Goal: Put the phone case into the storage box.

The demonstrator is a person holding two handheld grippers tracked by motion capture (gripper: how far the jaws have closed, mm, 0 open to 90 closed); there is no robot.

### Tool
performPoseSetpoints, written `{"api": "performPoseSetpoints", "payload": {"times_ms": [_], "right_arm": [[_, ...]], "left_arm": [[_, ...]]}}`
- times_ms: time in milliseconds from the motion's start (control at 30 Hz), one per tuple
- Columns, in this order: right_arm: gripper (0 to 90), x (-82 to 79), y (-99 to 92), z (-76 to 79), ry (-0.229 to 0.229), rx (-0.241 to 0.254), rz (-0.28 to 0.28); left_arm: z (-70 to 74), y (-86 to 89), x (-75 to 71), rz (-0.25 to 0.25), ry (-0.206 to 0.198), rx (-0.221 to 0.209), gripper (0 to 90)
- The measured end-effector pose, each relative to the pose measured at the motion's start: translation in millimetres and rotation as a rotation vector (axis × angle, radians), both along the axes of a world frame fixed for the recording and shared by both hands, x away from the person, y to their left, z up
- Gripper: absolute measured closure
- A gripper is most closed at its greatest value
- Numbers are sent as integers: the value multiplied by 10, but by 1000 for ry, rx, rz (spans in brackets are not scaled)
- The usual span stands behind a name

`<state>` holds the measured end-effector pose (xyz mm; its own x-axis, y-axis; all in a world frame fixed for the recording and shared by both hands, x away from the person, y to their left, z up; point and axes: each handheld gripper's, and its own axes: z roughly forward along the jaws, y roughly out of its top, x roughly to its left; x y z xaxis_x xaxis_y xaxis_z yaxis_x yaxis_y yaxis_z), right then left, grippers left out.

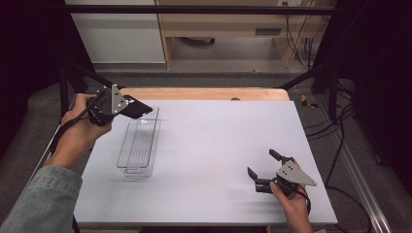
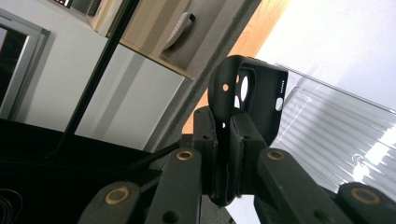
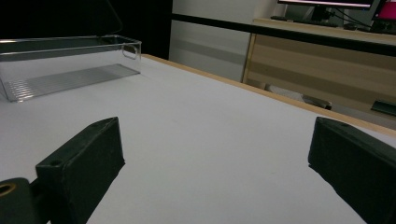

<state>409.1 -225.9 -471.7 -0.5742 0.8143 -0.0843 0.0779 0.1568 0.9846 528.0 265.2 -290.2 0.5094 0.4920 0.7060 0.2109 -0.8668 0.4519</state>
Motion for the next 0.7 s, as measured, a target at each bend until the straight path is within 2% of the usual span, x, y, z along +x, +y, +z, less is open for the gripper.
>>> {"api": "performPoseSetpoints", "payload": {"times_ms": [133, 400, 533, 700], "right_arm": [[36, -7, -12, 4, -1, 4, -3], [37, 10, -24, -11, 1, 15, -24], [37, 12, -29, 0, -2, 18, -22], [36, -12, -46, 22, -12, 29, -30]], "left_arm": [[-8, -5, 7, 1, 2, 13, 827], [-41, 24, 24, 1, 1, 7, 826], [-62, 18, 33, 7, -3, 32, 826], [-67, 24, 19, 20, 11, 32, 826]]}}
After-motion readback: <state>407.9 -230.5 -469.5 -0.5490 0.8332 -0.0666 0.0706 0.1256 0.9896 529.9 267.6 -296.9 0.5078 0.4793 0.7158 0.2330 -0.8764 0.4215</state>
